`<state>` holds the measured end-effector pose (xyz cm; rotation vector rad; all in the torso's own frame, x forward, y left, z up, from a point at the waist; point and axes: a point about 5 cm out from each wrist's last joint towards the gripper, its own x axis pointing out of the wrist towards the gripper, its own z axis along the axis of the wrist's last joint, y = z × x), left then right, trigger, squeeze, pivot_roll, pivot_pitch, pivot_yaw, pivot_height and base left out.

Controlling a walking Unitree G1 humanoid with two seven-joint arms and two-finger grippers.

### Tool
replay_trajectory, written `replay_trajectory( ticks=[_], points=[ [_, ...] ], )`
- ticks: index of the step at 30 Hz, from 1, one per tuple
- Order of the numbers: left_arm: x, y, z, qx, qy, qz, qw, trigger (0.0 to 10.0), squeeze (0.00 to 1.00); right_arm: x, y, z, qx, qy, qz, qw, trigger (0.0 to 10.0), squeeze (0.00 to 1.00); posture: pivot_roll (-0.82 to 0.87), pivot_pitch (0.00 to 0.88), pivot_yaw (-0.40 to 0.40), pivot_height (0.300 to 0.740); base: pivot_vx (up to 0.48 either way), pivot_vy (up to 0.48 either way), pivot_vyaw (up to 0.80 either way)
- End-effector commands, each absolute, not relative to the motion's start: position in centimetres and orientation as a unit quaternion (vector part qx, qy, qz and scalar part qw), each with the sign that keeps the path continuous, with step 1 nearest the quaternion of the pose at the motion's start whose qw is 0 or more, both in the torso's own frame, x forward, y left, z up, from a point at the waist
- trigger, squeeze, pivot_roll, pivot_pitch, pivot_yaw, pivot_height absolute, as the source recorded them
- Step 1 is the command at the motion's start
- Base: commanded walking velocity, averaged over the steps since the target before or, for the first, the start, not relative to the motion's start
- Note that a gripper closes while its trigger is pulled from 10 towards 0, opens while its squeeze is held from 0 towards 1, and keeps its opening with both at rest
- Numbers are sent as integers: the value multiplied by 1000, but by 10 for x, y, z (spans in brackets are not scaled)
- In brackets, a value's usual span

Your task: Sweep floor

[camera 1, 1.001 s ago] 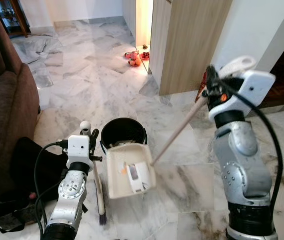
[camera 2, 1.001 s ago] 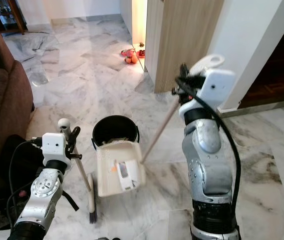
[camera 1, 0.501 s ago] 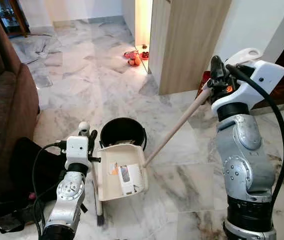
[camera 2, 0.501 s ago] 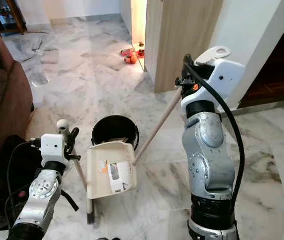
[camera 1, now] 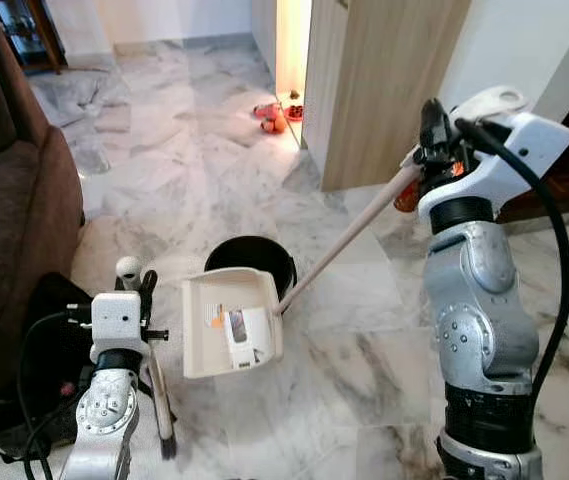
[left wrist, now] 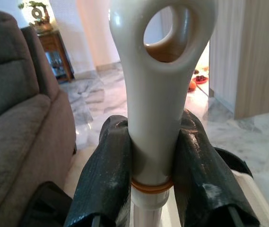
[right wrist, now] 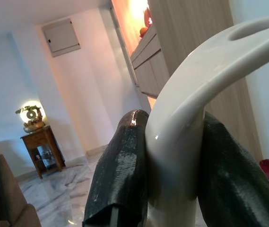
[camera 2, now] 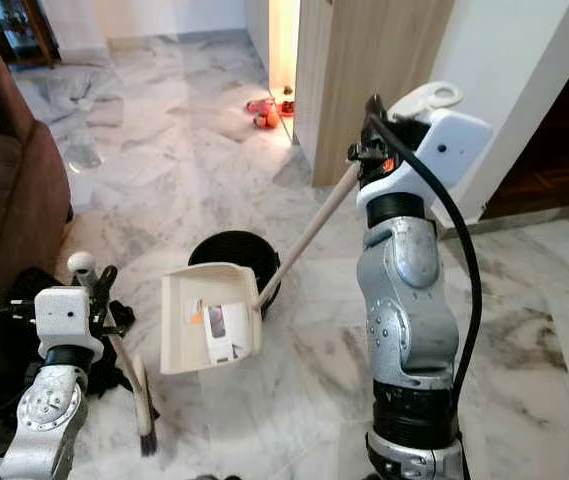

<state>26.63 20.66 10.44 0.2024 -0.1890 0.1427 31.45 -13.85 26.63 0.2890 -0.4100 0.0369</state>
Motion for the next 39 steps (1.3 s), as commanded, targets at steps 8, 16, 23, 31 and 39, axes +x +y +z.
replay_trajectory(
  ticks=[8, 16, 23, 31, 39],
  points=[
    [265, 213, 118, 114, -118, 87, 983, 10000, 0, 316, -132, 279, 153, -239, 36, 958, 10000, 0, 167, 19, -13, 740, 31, 0, 0],
    [266, 209, 118, 114, -110, 85, 984, 10000, 0, 315, -130, 277, 145, -245, 39, 958, 10000, 0, 166, 9, -3, 740, 293, 0, 158],
    [266, 209, 117, 113, -106, 83, 984, 10000, 0, 314, -125, 274, 133, -247, 52, 959, 10000, 0, 169, 11, -1, 740, 318, 0, 298],
    [265, 208, 118, 111, -105, 82, 985, 10000, 0, 314, -124, 273, 143, -246, 52, 957, 10000, 0, 171, 19, -2, 740, 319, 0, 0],
    [264, 208, 117, 111, -103, 84, 985, 10000, 0, 310, -118, 273, 130, -251, 74, 956, 10000, 0, 173, 19, -4, 740, 318, 0, 0]
  ],
)
